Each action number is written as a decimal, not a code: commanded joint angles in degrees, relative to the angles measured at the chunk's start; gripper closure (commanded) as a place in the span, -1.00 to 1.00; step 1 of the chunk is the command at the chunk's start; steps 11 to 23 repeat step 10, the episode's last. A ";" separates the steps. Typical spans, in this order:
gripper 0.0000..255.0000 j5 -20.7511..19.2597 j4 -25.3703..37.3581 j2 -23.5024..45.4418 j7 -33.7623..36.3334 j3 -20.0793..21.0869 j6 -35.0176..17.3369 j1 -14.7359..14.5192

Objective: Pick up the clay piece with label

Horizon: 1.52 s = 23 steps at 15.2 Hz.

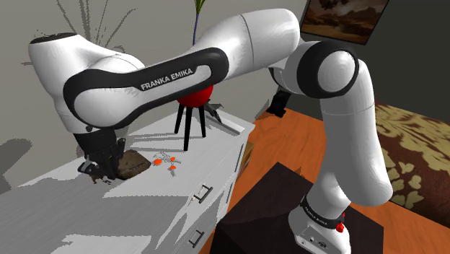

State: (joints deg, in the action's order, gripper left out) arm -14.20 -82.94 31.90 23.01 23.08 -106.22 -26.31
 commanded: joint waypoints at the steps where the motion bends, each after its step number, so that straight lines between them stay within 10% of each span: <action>1: 1.00 0.17 1.38 -0.23 -0.12 0.12 1.60 -0.17; 23: 1.00 0.73 5.31 -1.30 -0.68 0.43 6.47 -0.43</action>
